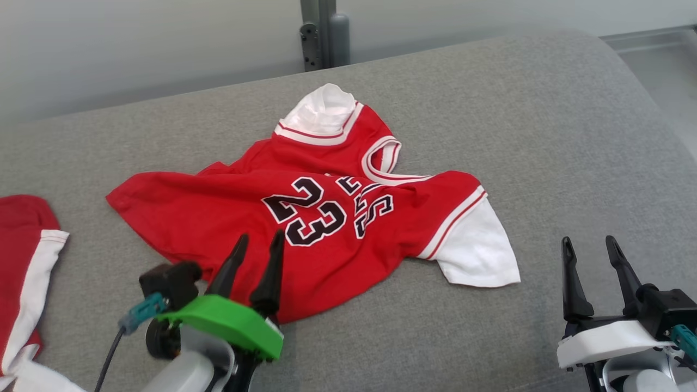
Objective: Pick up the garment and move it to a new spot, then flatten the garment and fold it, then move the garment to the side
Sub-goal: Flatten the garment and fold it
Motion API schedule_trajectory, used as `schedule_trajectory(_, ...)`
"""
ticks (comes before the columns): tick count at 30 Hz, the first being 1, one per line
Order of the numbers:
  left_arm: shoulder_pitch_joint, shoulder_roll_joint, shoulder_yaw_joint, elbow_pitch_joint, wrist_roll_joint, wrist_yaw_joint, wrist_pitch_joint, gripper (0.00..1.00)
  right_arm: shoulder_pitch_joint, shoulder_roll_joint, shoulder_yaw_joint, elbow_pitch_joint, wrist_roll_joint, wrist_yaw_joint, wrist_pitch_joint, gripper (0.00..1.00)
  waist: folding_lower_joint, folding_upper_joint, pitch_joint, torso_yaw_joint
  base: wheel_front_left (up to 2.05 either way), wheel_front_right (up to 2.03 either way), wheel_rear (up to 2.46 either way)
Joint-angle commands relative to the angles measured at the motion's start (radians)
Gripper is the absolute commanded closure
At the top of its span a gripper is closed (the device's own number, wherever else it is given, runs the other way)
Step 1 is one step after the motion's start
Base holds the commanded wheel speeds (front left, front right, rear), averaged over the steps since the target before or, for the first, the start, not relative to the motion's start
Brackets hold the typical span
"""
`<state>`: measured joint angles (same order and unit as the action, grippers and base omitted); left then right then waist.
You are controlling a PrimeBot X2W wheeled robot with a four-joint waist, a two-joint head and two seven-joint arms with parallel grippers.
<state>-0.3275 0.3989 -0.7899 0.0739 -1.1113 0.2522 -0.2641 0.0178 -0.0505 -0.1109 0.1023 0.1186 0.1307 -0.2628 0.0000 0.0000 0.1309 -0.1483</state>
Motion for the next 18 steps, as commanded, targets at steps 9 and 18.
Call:
schedule_trajectory(9, 0.177, 0.013, 0.015, 0.108, -0.002, -0.029, 0.015, 0.00, 0.035, -0.013, 0.019, 0.004, -0.009, 0.000, -0.003, 0.00, 0.0000, 0.0000, -0.046, 0.110, 0.00, 0.00, 0.00)
schedule_trajectory(18, 0.095, -0.059, 0.047, 0.241, -0.053, -0.103, 0.017, 0.00, 0.009, -0.021, 0.033, 0.006, -0.004, 0.000, -0.003, 0.00, 0.0000, 0.0000, -0.012, 0.096, 0.00, 0.00, 0.00)
